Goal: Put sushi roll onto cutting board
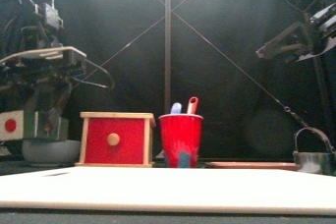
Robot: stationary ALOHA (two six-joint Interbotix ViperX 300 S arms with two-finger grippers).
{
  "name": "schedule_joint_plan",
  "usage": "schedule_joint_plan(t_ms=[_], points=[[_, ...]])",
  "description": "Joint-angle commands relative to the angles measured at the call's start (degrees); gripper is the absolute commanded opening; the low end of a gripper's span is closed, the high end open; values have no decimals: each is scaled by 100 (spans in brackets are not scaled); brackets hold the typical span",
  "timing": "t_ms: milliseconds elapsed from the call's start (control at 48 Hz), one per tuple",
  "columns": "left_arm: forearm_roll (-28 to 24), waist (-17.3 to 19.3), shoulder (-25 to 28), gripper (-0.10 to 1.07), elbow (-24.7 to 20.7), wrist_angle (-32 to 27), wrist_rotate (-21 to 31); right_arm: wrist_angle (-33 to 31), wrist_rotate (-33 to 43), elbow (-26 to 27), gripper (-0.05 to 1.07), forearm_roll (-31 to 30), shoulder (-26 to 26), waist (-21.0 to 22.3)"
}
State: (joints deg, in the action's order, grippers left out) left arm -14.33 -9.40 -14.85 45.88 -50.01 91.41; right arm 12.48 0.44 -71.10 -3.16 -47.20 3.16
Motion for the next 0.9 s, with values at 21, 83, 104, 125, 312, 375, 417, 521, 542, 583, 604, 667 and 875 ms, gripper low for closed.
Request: schedule_joint_plan(t_ms=[21, 83, 104, 125, 312, 375, 417, 521, 542, 583, 604, 667, 875], points=[[-132, -9, -272, 70, -308, -44, 9, -9, 9, 88, 8, 9, 26, -9], [-185, -9, -264, 70, -457, -44, 9, -18, 9, 88, 8, 18, 26, 0], [-211, -18, -237, 70, -510, -35, 9, -18, 9, 88, 8, 18, 26, 0], [-229, -26, -202, 70, -562, -26, 18, -18, 9, 88, 8, 18, 35, 0], [-281, -35, 571, 70, -1178, 299, -26, -26, 9, 88, 8, 18, 26, 0], [-272, -26, 861, 70, -1406, 439, -9, -44, 9, 88, 8, 18, 35, -9], [-272, -35, 1081, 70, -1573, 554, -26, -70, 9, 88, 8, 9, 26, 0], [-264, -70, 1608, 70, -2004, 879, -53, -105, 9, 79, 8, 9, 26, -9], [-264, -70, 1688, 70, -2092, 905, -62, -114, 9, 70, 8, 9, 26, 0], [-237, -79, 1828, 70, -2241, 940, -53, -132, 9, 62, 8, 18, 26, 0], [-229, -88, 1898, 70, -2312, 949, -53, -132, 9, 44, 8, 18, 35, -9], [-176, -88, 2083, 70, -2522, 949, -44, -158, 9, 35, 8, 18, 26, -9], [290, -123, 2733, 70, -3217, 949, -9, -316, 9, 26, 8, 9, 26, -9]])
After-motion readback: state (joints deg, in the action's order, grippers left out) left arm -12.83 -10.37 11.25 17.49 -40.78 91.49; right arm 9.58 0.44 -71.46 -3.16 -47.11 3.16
